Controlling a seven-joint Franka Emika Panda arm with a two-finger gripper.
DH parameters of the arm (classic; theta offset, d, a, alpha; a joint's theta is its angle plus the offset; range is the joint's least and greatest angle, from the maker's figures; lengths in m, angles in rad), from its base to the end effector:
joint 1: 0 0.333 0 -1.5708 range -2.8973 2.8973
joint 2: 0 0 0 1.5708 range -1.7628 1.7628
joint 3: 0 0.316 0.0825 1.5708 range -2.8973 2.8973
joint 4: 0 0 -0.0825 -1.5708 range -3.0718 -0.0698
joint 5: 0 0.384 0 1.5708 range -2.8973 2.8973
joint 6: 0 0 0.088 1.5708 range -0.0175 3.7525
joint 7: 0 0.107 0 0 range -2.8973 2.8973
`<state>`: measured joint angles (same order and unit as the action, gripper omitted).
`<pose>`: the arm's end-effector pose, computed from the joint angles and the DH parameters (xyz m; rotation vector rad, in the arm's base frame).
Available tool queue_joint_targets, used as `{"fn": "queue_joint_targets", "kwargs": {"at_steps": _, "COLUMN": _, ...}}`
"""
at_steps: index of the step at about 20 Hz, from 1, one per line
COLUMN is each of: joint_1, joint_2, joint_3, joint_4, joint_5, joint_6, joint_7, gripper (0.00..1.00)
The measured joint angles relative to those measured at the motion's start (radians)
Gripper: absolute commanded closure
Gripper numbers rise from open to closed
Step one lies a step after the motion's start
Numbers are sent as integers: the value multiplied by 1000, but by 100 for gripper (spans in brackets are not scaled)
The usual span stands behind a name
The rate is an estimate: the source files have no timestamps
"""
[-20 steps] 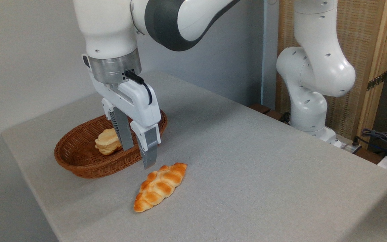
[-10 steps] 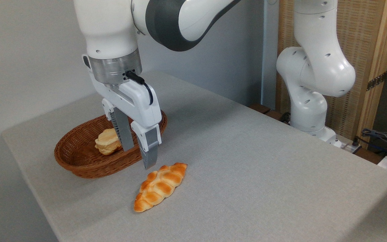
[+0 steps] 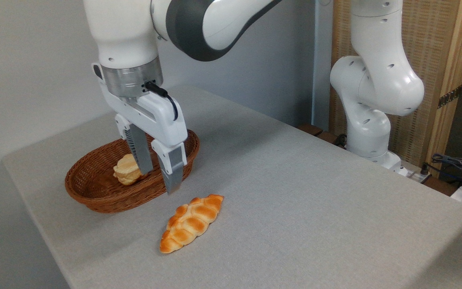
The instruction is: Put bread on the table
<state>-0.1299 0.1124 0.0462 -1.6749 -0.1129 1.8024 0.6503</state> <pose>0.5969 -0.0608 0.5307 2.8550 -1.0571 0.0670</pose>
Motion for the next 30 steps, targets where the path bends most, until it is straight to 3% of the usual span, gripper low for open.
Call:
{"fn": "queue_joint_targets", "kwargs": {"at_steps": 3, "joint_1": -7, "joint_2": 26, "joint_3": -36, "joint_4": -3, "joint_5": -94, "joint_6": 68, "joint_7": -53, "gripper": 0}}
{"fn": "queue_joint_targets", "kwargs": {"at_steps": 6, "joint_1": -9, "joint_2": 67, "joint_3": -109, "joint_4": -4, "joint_5": -125, "joint_6": 141, "joint_7": -140, "gripper": 0}}
{"fn": "queue_joint_targets", "kwargs": {"at_steps": 9, "joint_1": -13, "joint_2": 95, "joint_3": -183, "joint_4": -4, "joint_5": -127, "joint_6": 181, "joint_7": -204, "gripper": 0}}
{"fn": "queue_joint_targets", "kwargs": {"at_steps": 14, "joint_1": -16, "joint_2": 118, "joint_3": -265, "joint_4": -4, "joint_5": -129, "joint_6": 185, "joint_7": -216, "gripper": 0}}
{"fn": "queue_joint_targets", "kwargs": {"at_steps": 18, "joint_1": -30, "joint_2": 137, "joint_3": -276, "joint_4": -4, "joint_5": -128, "joint_6": 185, "joint_7": -216, "gripper": 0}}
{"fn": "queue_joint_targets", "kwargs": {"at_steps": 24, "joint_1": -61, "joint_2": 180, "joint_3": -278, "joint_4": -5, "joint_5": -75, "joint_6": 184, "joint_7": -216, "gripper": 0}}
{"fn": "queue_joint_targets", "kwargs": {"at_steps": 30, "joint_1": -82, "joint_2": 209, "joint_3": -278, "joint_4": -5, "joint_5": -63, "joint_6": 184, "joint_7": -216, "gripper": 0}}
